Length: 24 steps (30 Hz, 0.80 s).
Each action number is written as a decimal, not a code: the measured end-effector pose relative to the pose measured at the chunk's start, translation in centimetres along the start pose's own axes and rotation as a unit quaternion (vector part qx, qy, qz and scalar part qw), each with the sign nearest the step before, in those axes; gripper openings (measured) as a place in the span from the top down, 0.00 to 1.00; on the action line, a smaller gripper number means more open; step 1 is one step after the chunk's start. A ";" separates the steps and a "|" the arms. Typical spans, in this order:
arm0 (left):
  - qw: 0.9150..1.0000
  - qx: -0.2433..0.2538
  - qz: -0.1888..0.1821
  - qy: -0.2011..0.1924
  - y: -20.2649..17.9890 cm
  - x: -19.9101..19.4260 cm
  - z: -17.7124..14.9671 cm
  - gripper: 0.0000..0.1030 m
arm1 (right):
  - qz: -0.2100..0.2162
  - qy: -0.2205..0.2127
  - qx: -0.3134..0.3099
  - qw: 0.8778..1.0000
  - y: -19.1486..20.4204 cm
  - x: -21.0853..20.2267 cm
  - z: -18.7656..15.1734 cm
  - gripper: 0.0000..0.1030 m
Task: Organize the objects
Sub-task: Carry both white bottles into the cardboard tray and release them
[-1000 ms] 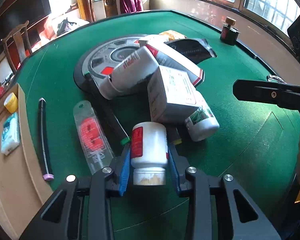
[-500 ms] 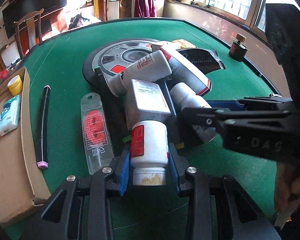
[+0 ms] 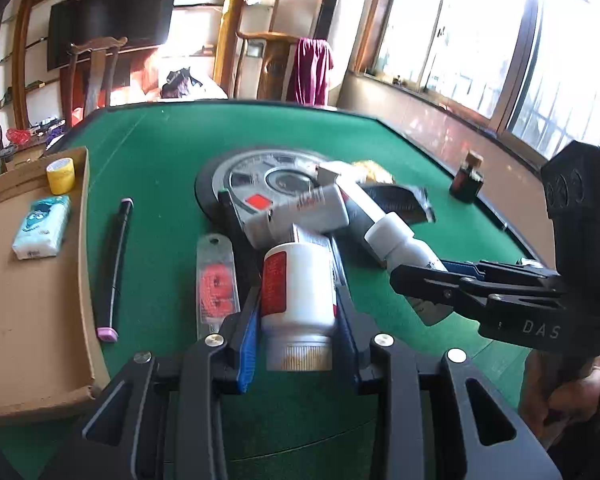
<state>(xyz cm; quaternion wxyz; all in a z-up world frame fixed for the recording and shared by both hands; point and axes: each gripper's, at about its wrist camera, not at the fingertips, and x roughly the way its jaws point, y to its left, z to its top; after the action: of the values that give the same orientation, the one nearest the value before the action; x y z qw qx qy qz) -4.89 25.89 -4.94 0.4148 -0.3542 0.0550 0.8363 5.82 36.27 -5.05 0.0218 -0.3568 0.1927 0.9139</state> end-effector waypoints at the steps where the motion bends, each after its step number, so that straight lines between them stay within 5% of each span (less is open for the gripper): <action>1: 1.000 -0.001 0.003 -0.002 0.1 0.0 0.1 0.68 | 0.005 -0.009 -0.005 1.000 0.3 -0.4 0.1 0.64; 5: 1.000 -0.007 0.004 0.008 0.5 0.7 0.3 0.68 | 0.012 -0.032 -0.023 0.999 1.7 -1.1 0.4 0.64; 24: 1.000 -0.008 0.014 -0.014 0.6 -0.4 0.1 0.68 | 0.010 -0.009 -0.019 1.000 2.1 0.5 0.2 0.64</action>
<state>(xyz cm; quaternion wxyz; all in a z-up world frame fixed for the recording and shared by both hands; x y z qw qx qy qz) -5.22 25.30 -4.72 0.4007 -0.3451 0.0474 0.8474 4.99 34.31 -4.53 0.0071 -0.3468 0.1784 0.9208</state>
